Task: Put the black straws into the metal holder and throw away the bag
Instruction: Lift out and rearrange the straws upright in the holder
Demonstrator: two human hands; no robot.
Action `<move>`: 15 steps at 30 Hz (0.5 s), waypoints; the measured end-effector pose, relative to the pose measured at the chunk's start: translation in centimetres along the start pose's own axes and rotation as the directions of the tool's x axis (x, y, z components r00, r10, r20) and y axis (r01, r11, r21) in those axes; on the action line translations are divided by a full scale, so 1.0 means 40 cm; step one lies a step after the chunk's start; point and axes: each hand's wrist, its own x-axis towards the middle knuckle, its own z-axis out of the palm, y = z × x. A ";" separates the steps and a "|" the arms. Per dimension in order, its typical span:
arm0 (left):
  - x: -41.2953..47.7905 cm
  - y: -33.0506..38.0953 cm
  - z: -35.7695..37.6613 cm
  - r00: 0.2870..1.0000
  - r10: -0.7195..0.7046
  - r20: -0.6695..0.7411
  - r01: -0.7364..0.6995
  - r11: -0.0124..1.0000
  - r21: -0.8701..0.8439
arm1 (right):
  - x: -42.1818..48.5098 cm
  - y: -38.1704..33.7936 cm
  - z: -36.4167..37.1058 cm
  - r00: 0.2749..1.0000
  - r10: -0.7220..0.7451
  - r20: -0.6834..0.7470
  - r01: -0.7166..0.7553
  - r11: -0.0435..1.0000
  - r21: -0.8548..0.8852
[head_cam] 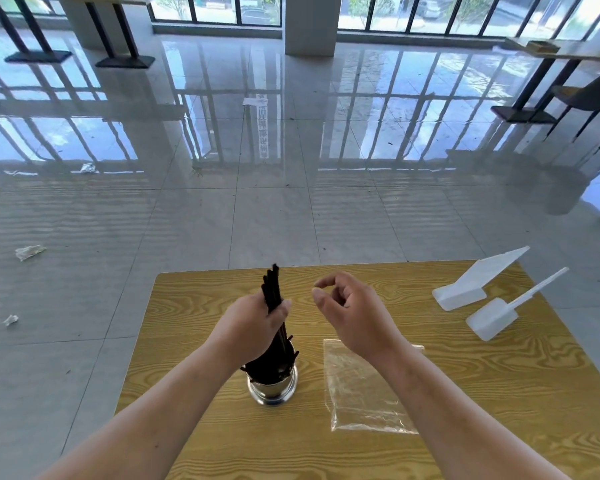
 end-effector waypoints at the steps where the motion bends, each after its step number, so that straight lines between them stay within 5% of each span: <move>1: 0.001 0.001 -0.011 0.999 -0.007 -0.033 0.005 0.998 -0.064 | -0.001 0.012 0.003 1.000 0.026 0.003 -0.026 1.000 0.014; 5: 0.006 0.013 -0.050 0.978 -0.088 -0.191 0.021 0.944 -0.329 | -0.007 0.037 0.021 0.992 0.111 0.063 -0.112 0.993 0.022; 9: 0.007 0.028 -0.077 0.954 -0.276 -0.113 0.094 0.639 -0.764 | -0.013 0.039 0.045 0.959 0.181 0.219 -0.176 0.983 -0.045; 15: -0.001 0.061 -0.083 0.925 -0.372 0.078 0.183 0.255 -0.949 | -0.013 0.016 0.090 0.924 0.190 0.332 -0.192 0.981 -0.028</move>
